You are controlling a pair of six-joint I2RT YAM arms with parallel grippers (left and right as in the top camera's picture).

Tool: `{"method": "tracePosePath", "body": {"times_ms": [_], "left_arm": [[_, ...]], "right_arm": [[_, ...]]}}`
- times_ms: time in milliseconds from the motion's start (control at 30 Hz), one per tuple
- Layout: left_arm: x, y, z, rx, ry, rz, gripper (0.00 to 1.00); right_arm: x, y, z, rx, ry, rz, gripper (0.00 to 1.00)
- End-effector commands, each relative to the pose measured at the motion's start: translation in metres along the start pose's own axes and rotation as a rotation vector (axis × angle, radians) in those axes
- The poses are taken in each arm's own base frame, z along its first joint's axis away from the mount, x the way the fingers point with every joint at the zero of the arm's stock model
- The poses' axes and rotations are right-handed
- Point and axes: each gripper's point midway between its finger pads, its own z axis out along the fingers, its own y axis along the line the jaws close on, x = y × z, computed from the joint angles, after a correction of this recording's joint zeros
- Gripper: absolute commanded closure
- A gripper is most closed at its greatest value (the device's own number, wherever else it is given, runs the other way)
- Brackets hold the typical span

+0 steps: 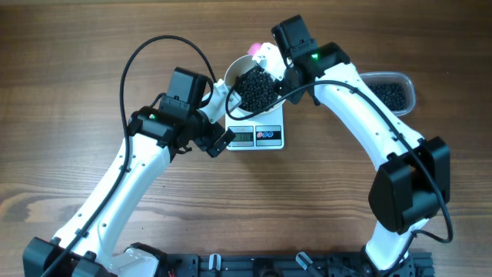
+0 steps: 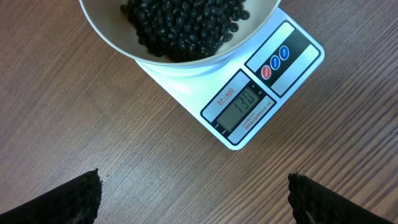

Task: Scoop item into bowl and weigh 150g on scale
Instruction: 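Carry the scoop over the white bowl and pour beans in, then move the scoop back right to the bean tub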

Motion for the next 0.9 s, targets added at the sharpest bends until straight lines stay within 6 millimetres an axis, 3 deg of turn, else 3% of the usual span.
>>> {"method": "tracePosePath", "body": {"times_ms": [0,167,400,467,567,867], "left_arm": [[-0.001,-0.002,-0.002,0.011,-0.011,0.019,0.0],[-0.001,-0.002,-0.002,0.011,-0.01,0.019,0.0],[-0.001,-0.002,-0.002,0.011,-0.01,0.019,0.0],[-0.001,-0.002,-0.002,0.011,-0.01,0.019,0.0],[-0.001,-0.002,-0.002,0.011,-0.01,0.019,0.0],[-0.001,-0.002,-0.002,0.011,-0.011,0.019,0.0]], "right_arm": [[-0.008,0.001,0.002,-0.006,-0.016,-0.022,0.96],[-0.01,0.001,0.001,-0.1,-0.084,0.118,0.96],[0.021,-0.054,-0.032,-0.105,-0.169,0.382,0.96],[0.043,-0.079,-0.049,-0.08,-0.189,0.491,0.96],[0.084,-0.103,-0.061,-0.05,-0.152,0.596,0.96],[0.197,-0.11,-0.059,-0.063,0.085,0.811,0.96]]}}
